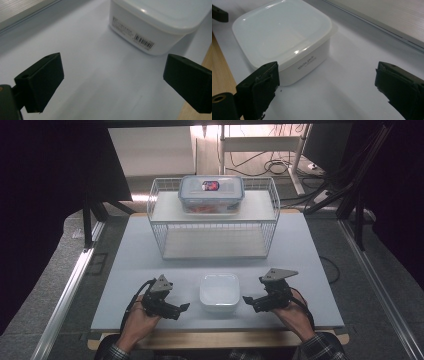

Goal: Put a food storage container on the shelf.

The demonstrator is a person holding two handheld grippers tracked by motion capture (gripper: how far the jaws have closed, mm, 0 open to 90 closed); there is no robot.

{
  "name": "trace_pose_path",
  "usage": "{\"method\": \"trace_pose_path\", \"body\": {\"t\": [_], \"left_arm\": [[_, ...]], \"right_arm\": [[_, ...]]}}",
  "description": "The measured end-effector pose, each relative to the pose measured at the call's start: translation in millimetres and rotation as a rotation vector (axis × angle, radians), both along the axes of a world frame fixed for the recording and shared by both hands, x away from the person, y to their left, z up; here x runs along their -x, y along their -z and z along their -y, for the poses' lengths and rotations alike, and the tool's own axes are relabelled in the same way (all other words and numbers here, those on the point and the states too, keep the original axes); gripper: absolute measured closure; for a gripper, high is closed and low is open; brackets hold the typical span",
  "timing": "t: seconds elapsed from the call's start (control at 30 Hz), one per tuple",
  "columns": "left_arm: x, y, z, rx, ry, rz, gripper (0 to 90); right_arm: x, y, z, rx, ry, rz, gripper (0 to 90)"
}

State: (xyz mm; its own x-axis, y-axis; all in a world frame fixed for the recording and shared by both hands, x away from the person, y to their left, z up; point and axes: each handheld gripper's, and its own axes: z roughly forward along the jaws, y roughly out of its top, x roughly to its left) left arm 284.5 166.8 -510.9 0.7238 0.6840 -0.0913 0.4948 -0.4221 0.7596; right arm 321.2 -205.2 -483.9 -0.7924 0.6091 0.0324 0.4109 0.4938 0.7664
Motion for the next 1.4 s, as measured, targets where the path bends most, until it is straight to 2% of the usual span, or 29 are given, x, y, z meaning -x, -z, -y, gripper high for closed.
{"method": "trace_pose_path", "body": {"t": [0.1,0.2,0.37,0.57,0.67,0.87,0.93,1.07,1.2,1.3,1.33,1.4], "left_arm": [[-1.9,-5.2,7.3,0.02,0.023,0.002,2.6],[-4.4,-9.6,14.0,0.02,0.034,0.01,1.5],[-12.5,-17.1,19.6,0.061,0.05,0.005,4.1],[-24.0,-22.1,31.7,0.089,0.071,-0.007,6.5],[-29.4,-22.3,41.4,0.079,0.086,-0.013,6.5],[-36.3,-14.7,51.7,0.072,0.094,-0.052,6.5],[-38.7,-11.0,52.8,0.072,0.101,-0.069,6.4],[-43.1,-5.5,52.9,0.123,0.108,-0.123,5.5],[-46.7,2.3,51.8,0.211,0.143,-0.21,8.6],[-42.7,0.9,52.2,0.215,0.141,-0.244,12.3],[-41.1,0.5,52.2,0.216,0.136,-0.251,15.7],[-36.5,-0.4,50.5,0.22,0.12,-0.259,18.9]], "right_arm": [[-0.1,-2.0,-5.1,0.003,-0.015,0.0,5.8],[-0.5,-6.0,-11.2,0.003,-0.026,0.008,5.8],[-2.0,-10.6,-21.1,0.011,-0.041,0.009,2.7],[-4.6,-12.1,-31.6,0.018,-0.054,-0.03,2.2],[-5.0,-13.9,-34.5,0.031,-0.042,-0.03,7.1],[-9.5,-10.7,-33.5,0.002,-0.026,-0.052,12.7],[-11.6,-7.9,-34.3,-0.002,-0.025,-0.069,12.6],[-17.1,0.0,-39.6,-0.008,-0.029,-0.128,9.2],[-21.5,3.1,-41.4,-0.034,-0.023,-0.201,9.1],[-23.3,5.6,-40.7,-0.074,-0.037,-0.279,15.9],[-23.0,7.1,-41.1,-0.084,-0.033,-0.324,14.1],[-21.7,7.1,-40.2,-0.086,-0.025,-0.34,16.1]]}}
